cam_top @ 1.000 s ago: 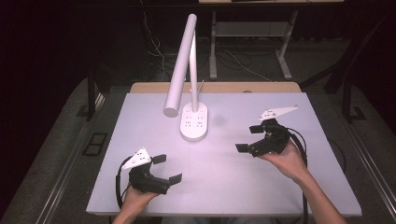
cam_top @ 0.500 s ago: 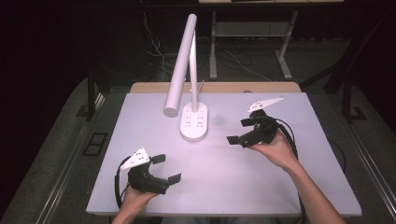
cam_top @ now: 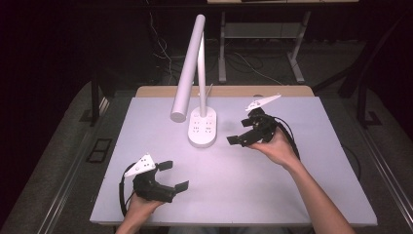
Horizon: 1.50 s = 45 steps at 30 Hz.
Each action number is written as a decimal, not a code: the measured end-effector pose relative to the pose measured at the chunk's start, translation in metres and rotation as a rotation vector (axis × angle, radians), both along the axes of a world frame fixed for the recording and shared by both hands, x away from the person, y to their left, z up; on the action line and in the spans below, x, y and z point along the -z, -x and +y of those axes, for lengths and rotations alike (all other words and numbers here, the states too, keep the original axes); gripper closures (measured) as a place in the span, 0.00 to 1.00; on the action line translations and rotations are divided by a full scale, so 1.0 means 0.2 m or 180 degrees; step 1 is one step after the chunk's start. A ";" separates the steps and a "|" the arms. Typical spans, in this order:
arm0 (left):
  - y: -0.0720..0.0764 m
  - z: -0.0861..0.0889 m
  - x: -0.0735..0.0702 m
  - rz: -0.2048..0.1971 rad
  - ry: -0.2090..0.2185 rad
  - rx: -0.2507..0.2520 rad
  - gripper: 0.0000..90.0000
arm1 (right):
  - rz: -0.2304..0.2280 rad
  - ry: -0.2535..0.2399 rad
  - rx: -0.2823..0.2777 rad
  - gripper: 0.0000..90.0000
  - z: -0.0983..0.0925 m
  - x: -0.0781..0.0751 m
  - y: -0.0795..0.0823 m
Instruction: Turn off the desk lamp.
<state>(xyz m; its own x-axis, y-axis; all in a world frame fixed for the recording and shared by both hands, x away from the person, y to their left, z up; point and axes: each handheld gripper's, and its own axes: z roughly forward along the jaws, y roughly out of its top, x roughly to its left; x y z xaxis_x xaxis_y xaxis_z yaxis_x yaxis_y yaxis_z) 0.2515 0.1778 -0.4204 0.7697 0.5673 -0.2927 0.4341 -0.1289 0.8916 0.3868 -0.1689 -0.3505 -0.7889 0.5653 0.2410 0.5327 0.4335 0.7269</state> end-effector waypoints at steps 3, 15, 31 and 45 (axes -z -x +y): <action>0.00 0.00 0.00 -0.0003 -0.0001 0.0000 0.00 | 0.0012 0.0029 -0.0018 0.01 0.03 0.00 -0.03; 0.00 0.01 0.00 -0.0014 0.0012 -0.0001 0.00 | 0.0042 0.0066 -0.0011 0.01 0.12 0.01 -0.16; 0.00 0.01 0.00 -0.0015 0.0028 0.0024 0.00 | 0.0018 0.0105 -0.0071 0.12 0.23 0.03 -0.32; 0.00 0.01 0.00 -0.0021 0.0040 0.0024 0.00 | 0.0044 0.0003 0.0102 0.68 0.25 0.13 -0.45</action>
<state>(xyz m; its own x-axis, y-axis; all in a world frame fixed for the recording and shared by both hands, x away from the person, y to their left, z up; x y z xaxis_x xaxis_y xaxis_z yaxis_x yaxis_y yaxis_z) 0.2517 0.1802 -0.4199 0.7759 0.5578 -0.2947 0.4273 -0.1210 0.8960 0.4774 -0.1197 -0.3770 -0.7670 0.5903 0.2514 0.5564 0.4168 0.7189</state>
